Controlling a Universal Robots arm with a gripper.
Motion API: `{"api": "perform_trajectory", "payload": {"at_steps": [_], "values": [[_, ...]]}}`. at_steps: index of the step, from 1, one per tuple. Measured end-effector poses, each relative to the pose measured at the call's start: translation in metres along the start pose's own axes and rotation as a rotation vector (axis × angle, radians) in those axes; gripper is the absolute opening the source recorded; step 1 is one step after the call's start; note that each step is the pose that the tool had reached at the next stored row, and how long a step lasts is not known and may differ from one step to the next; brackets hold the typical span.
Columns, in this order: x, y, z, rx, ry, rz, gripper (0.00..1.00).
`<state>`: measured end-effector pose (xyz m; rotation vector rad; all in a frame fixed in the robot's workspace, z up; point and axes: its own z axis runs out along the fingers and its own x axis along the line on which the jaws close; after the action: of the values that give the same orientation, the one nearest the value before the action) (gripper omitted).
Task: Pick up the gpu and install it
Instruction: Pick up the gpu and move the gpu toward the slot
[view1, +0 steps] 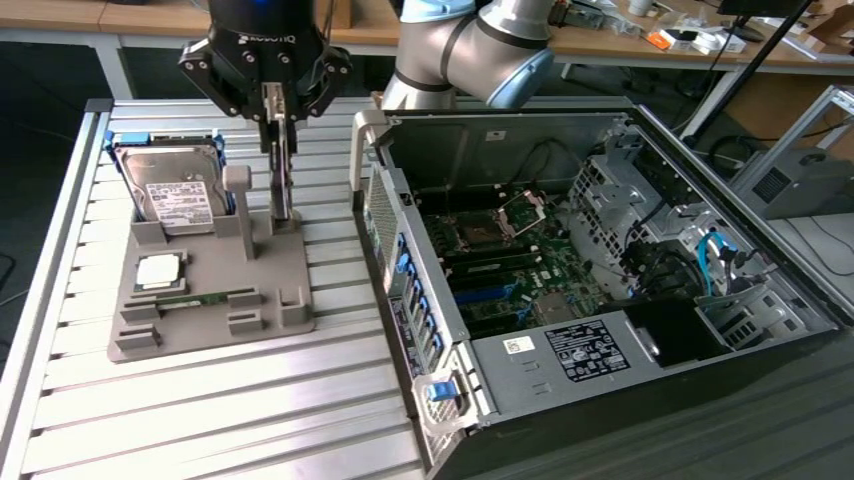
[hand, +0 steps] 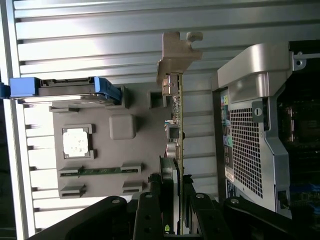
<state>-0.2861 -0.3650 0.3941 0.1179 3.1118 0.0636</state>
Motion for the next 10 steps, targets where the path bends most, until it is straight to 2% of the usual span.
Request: {"api": "perform_trajectory", "payload": {"at_steps": [10], "values": [[-0.0001,0.0002,-0.0055,-0.0001,0.0,0.0,0.27]]}}
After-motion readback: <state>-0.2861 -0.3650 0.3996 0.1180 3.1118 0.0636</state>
